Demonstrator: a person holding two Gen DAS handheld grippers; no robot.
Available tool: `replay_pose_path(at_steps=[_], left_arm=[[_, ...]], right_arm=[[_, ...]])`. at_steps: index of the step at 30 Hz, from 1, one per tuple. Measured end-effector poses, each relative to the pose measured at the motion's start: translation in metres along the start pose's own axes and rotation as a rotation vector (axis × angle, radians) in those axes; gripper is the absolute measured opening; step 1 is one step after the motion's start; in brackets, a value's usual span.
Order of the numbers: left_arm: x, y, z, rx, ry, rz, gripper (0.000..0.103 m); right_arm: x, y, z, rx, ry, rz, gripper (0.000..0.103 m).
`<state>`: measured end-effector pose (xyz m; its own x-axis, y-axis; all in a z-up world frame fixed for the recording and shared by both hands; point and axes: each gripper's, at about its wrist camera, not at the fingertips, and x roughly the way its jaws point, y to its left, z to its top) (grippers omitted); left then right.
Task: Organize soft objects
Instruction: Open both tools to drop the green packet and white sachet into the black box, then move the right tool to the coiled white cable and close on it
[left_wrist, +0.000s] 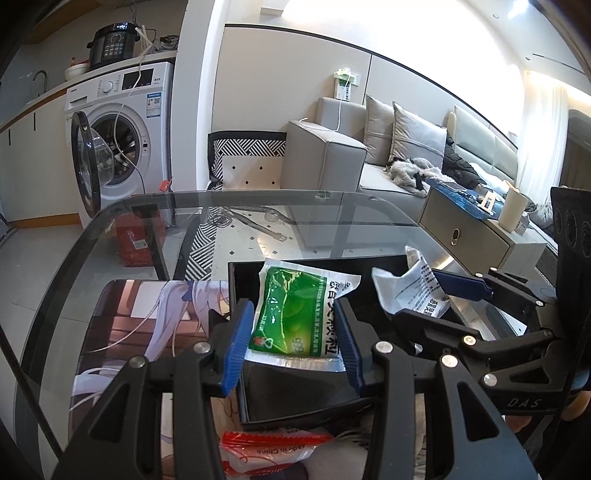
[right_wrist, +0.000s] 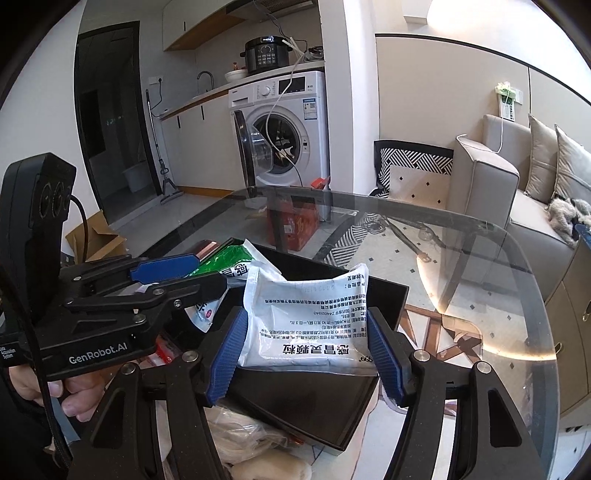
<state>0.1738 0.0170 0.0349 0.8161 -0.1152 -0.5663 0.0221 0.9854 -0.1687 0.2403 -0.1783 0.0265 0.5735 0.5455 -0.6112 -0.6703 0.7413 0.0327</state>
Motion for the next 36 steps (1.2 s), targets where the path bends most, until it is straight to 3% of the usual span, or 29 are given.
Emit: replay_pose_path(at_steps=[5, 9, 11, 15, 19, 28, 36], left_arm=[[0.004, -0.002, 0.0, 0.008, 0.011, -0.005, 0.044], [0.003, -0.002, -0.001, 0.017, 0.021, -0.006, 0.046], [-0.001, -0.002, 0.0, 0.016, 0.02, -0.011, 0.052], [-0.015, 0.002, -0.001, 0.01, 0.007, -0.02, 0.074], [-0.033, 0.009, -0.003, -0.002, -0.025, -0.014, 0.103], [-0.06, 0.014, -0.015, 0.032, -0.045, 0.032, 0.103], [-0.074, 0.016, -0.031, 0.045, -0.036, 0.051, 0.103]], right_arm=[[0.003, -0.003, -0.001, -0.004, 0.001, 0.001, 0.067], [-0.002, -0.003, -0.002, 0.002, -0.019, 0.028, 0.08], [-0.009, -0.005, -0.002, 0.013, -0.042, 0.015, 0.087], [-0.032, -0.008, -0.006, 0.041, -0.075, -0.014, 0.1], [-0.056, -0.01, -0.015, 0.082, -0.092, -0.02, 0.102], [-0.09, 0.004, -0.045, 0.101, -0.068, -0.029, 0.102], [-0.094, 0.014, -0.066, 0.121, -0.032, -0.036, 0.102]])
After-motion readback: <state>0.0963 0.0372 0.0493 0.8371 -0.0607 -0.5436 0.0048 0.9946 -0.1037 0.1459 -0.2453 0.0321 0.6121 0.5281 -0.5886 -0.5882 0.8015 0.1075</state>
